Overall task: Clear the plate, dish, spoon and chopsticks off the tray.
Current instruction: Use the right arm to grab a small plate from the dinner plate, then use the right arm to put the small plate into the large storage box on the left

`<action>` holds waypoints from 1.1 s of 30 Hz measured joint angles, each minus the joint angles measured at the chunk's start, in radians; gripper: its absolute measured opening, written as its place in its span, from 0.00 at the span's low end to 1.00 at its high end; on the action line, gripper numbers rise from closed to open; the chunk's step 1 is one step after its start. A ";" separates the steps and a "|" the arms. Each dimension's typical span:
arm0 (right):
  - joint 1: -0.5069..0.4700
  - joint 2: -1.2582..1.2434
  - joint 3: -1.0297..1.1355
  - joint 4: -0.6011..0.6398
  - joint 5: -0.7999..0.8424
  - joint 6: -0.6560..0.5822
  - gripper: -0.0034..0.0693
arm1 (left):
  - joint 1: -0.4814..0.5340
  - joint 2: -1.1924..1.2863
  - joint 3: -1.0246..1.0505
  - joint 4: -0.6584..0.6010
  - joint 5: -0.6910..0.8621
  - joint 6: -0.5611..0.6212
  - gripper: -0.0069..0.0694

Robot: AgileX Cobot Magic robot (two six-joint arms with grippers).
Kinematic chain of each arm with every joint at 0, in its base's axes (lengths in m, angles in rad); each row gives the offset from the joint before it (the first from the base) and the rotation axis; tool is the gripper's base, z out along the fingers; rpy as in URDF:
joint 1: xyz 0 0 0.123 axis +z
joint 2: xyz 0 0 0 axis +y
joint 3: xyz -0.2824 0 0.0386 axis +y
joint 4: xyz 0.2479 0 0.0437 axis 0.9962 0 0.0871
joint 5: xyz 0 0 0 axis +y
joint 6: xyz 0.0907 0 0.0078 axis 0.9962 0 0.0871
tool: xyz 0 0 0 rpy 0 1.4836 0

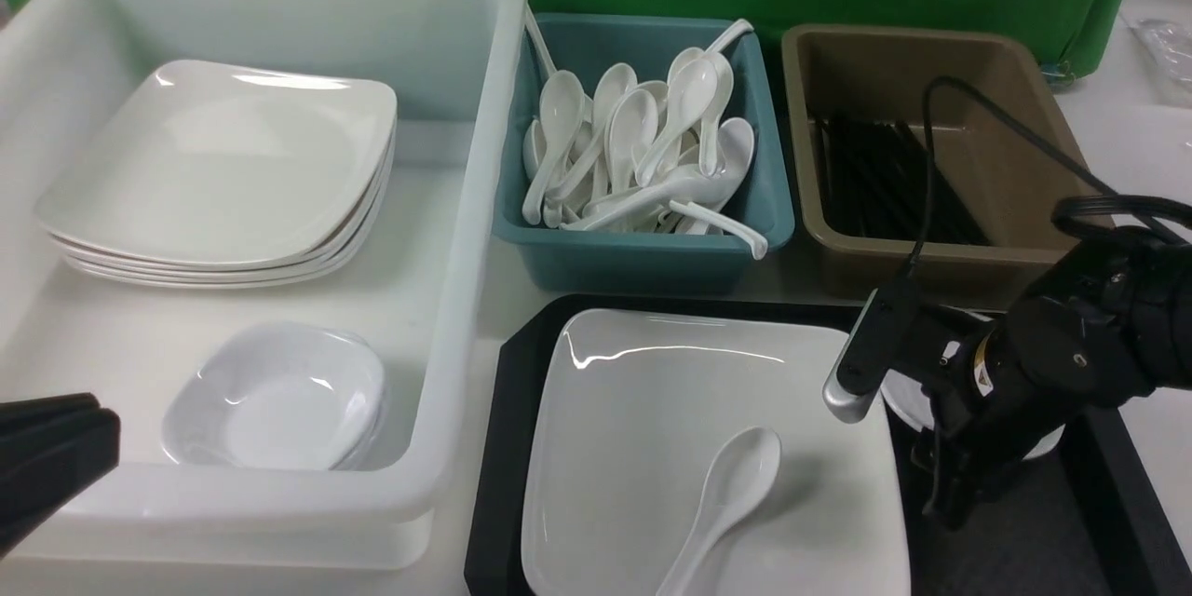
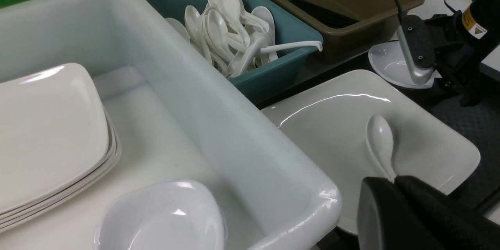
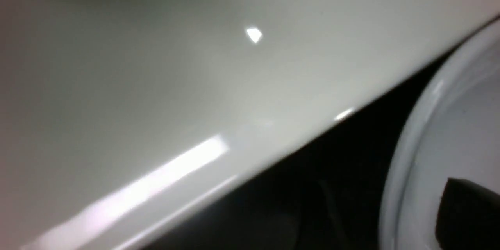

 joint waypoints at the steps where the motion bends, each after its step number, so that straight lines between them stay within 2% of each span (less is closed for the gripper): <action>1: 0.000 0.001 0.000 -0.001 0.000 -0.002 0.53 | 0.000 0.000 0.000 0.000 0.003 0.003 0.11; 4: 0.000 0.001 0.000 -0.004 -0.002 -0.004 0.28 | 0.000 0.000 0.000 0.000 0.007 0.004 0.11; 6: 0.000 -0.004 -0.001 -0.013 -0.004 -0.009 0.21 | 0.000 0.000 0.000 0.000 0.008 0.004 0.11; 10: 0.010 -0.028 -0.008 -0.016 0.047 -0.012 0.20 | 0.000 0.000 0.000 0.000 0.009 0.006 0.11; 13: 0.044 -0.087 -0.037 0.021 0.187 -0.011 0.16 | 0.000 0.000 0.000 0.000 0.009 0.015 0.11; 18: 0.184 -0.233 -0.156 0.100 0.440 0.114 0.13 | 0.000 0.000 0.000 0.001 0.009 0.029 0.11; 19: 0.191 -0.238 -0.163 0.101 0.440 0.119 0.13 | 0.000 0.000 0.000 0.001 0.009 0.029 0.11; 22: 0.301 -0.281 -0.269 0.123 0.503 0.167 0.13 | 0.000 0.000 0.000 0.003 0.009 0.029 0.11; 24: 0.404 -0.279 -0.385 0.149 0.510 0.177 0.13 | 0.000 0.000 0.000 0.018 0.009 0.029 0.11; 28: 0.567 -0.169 -0.643 0.168 0.478 0.150 0.13 | 0.000 0.000 -0.009 0.159 0.051 -0.079 0.11; 33: 0.647 0.018 -0.885 0.199 0.463 0.056 0.13 | 0.000 -0.001 -0.055 0.310 0.169 -0.212 0.11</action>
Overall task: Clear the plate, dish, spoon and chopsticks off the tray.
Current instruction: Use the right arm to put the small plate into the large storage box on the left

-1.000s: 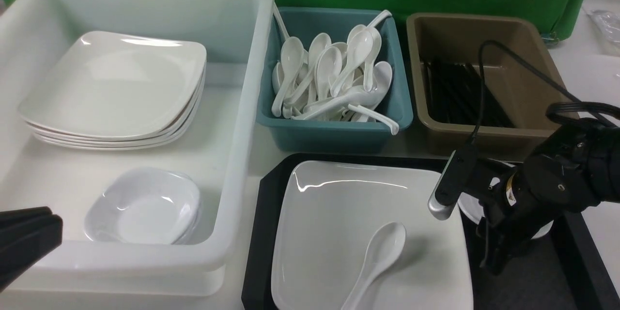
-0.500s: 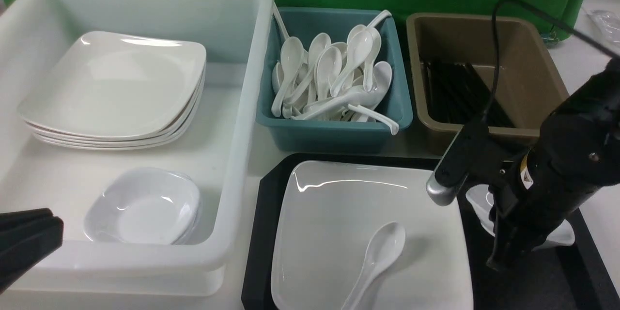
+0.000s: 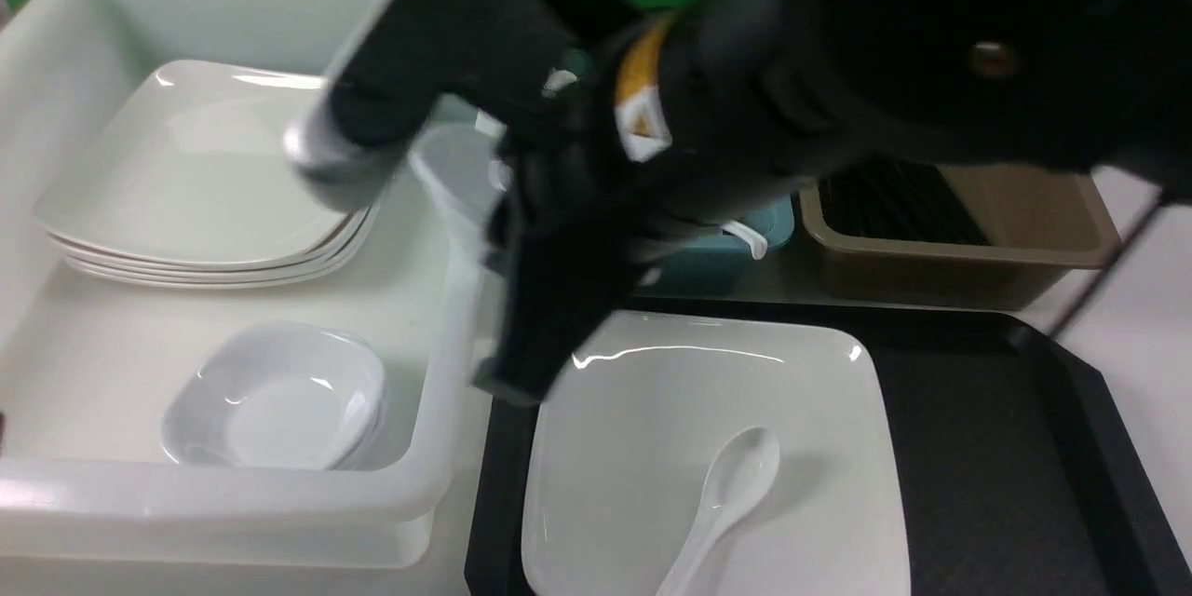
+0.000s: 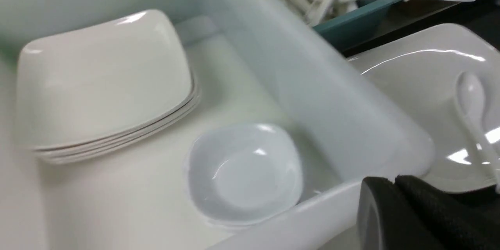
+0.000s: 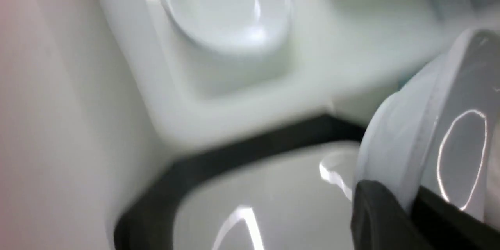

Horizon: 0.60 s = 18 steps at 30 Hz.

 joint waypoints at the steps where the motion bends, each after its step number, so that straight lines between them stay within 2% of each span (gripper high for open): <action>1: 0.008 0.032 -0.048 0.013 0.000 -0.022 0.13 | 0.000 -0.002 -0.010 0.012 0.019 -0.015 0.11; 2: 0.016 0.065 -0.072 0.021 0.000 -0.031 0.13 | 0.000 -0.005 -0.018 0.023 0.031 -0.023 0.11; 3: 0.035 0.176 -0.191 0.049 0.001 -0.073 0.13 | 0.000 -0.014 -0.029 0.035 0.056 -0.040 0.11; 9: 0.051 0.440 -0.466 0.069 0.032 -0.103 0.13 | 0.000 -0.060 -0.038 0.040 0.090 -0.047 0.11; 13: 0.051 0.570 -0.567 0.068 0.056 -0.103 0.13 | 0.000 -0.064 -0.038 0.041 0.102 -0.050 0.11; 18: 0.051 0.636 -0.582 0.069 0.064 -0.103 0.14 | 0.000 -0.064 -0.038 0.041 0.102 -0.050 0.11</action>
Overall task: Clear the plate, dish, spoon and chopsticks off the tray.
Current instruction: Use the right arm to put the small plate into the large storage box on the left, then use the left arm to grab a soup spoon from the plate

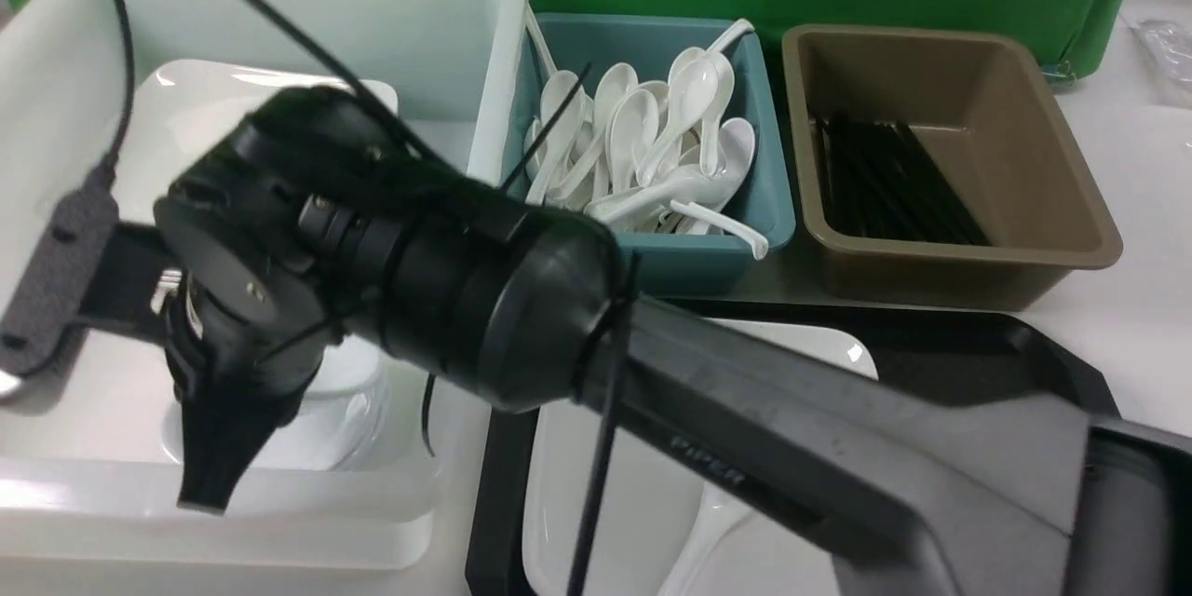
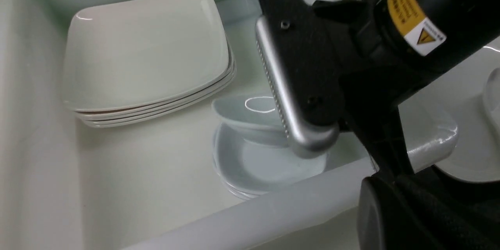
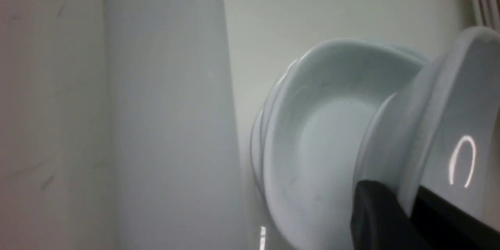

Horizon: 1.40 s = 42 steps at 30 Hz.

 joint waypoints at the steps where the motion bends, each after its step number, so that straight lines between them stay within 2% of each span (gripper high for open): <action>1: 0.000 0.008 0.000 0.000 0.000 0.000 0.15 | 0.000 0.000 0.000 0.000 0.000 0.000 0.11; 5: 0.000 0.021 -0.002 -0.002 -0.010 0.003 0.23 | 0.000 -0.003 0.000 0.000 0.000 0.000 0.11; 6: 0.000 0.022 -0.002 -0.001 -0.013 0.007 0.27 | 0.000 -0.003 0.000 0.000 -0.001 0.000 0.11; 7: 0.000 0.022 -0.003 -0.001 -0.013 0.022 0.37 | 0.000 -0.003 0.000 0.000 -0.005 0.000 0.11; 9: 0.000 0.022 -0.005 -0.001 -0.011 0.032 0.43 | 0.000 -0.003 0.000 0.000 -0.008 0.000 0.11; 10: 0.000 0.017 -0.007 -0.002 0.003 0.050 0.53 | 0.000 -0.003 0.000 -0.001 -0.016 0.000 0.11; 13: -0.001 -0.003 -0.009 -0.008 0.051 0.081 0.62 | 0.000 -0.004 0.002 -0.015 -0.041 0.000 0.11; 15: -0.001 -0.031 -0.009 -0.007 0.098 0.086 0.64 | 0.000 -0.005 0.008 -0.034 -0.065 0.000 0.11; 16: -0.001 -0.088 -0.009 -0.013 0.190 0.091 0.63 | 0.000 -0.002 0.027 -0.080 -0.127 0.001 0.11; 17: -0.001 -0.094 -0.009 -0.020 0.204 0.094 0.63 | 0.000 -0.001 0.029 -0.085 -0.131 0.003 0.11; 19: -0.001 -0.178 0.004 -0.084 0.205 0.147 0.55 | 0.000 0.022 0.042 -0.144 -0.178 0.010 0.11; 23: -0.031 -0.389 0.163 -0.194 0.205 0.242 0.23 | 0.000 0.149 0.048 -0.227 -0.245 0.038 0.11; 26: -0.071 -0.562 0.343 -0.213 0.205 0.307 0.11 | 0.000 0.250 0.037 -0.292 -0.260 0.078 0.11; 33: -0.180 -0.964 0.831 -0.228 0.204 0.479 0.08 | 0.000 0.518 -0.014 -0.484 -0.258 0.260 0.11; 36: -0.214 -1.160 1.077 -0.239 0.202 0.566 0.09 | -0.011 0.686 -0.038 -0.601 -0.236 0.384 0.11; 39: -0.219 -1.327 1.240 -0.247 0.193 0.644 0.09 | -0.072 0.861 -0.068 -0.639 -0.229 0.434 0.11; 42: -0.219 -1.470 1.345 -0.248 0.178 0.692 0.10 | -0.184 0.993 -0.122 -0.597 -0.231 0.391 0.11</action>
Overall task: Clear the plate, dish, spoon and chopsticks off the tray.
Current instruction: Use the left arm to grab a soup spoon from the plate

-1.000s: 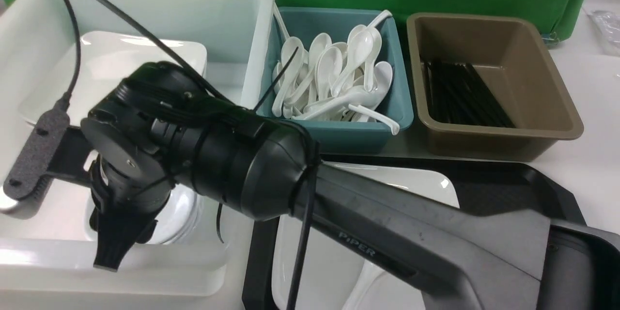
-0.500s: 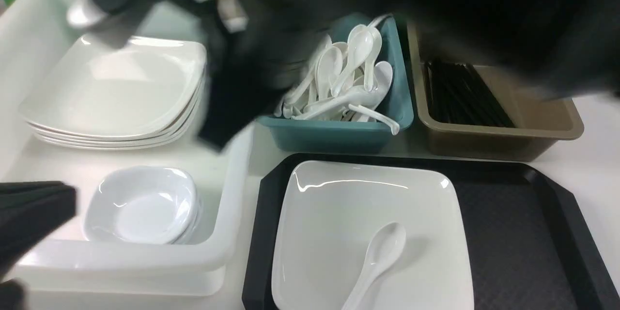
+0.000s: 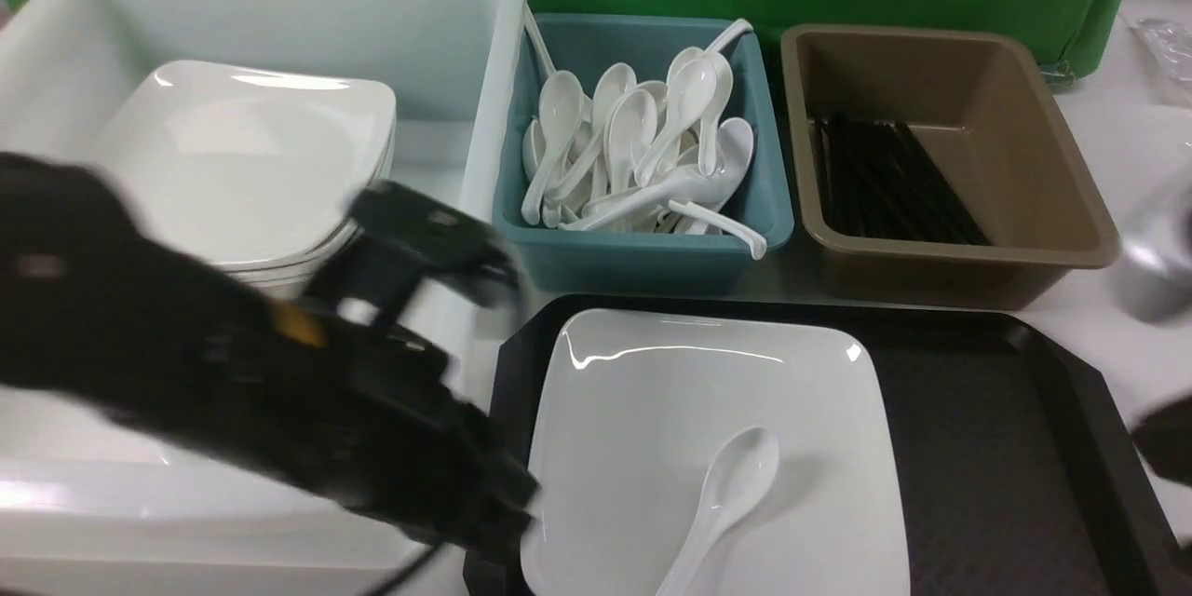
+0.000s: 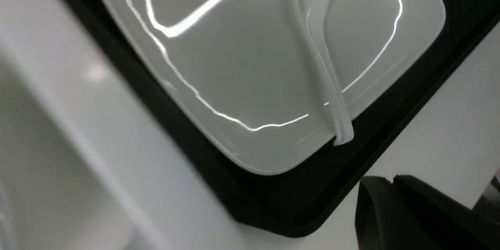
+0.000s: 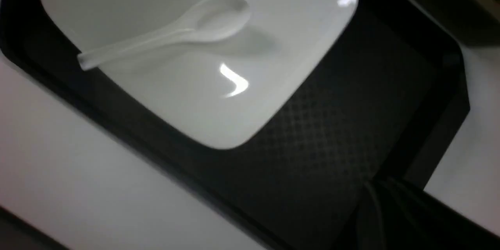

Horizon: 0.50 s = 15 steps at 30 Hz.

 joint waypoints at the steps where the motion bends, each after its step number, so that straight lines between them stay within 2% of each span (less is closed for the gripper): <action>1: 0.000 -0.056 0.031 0.000 -0.001 0.008 0.10 | -0.037 0.046 -0.026 0.024 0.000 -0.027 0.11; 6: 0.000 -0.243 0.126 0.002 0.003 0.048 0.12 | -0.229 0.270 -0.161 0.187 -0.001 -0.206 0.14; 9: 0.000 -0.300 0.145 0.003 0.001 0.051 0.12 | -0.255 0.362 -0.218 0.219 0.000 -0.225 0.20; 13: 0.000 -0.348 0.167 0.003 0.000 0.053 0.13 | -0.253 0.469 -0.288 0.279 0.006 -0.271 0.39; 14: 0.000 -0.349 0.169 0.003 0.000 0.053 0.13 | -0.253 0.473 -0.291 0.279 0.006 -0.276 0.40; 15: 0.000 -0.355 0.178 0.003 0.001 0.053 0.14 | -0.253 0.502 -0.309 0.306 0.006 -0.293 0.49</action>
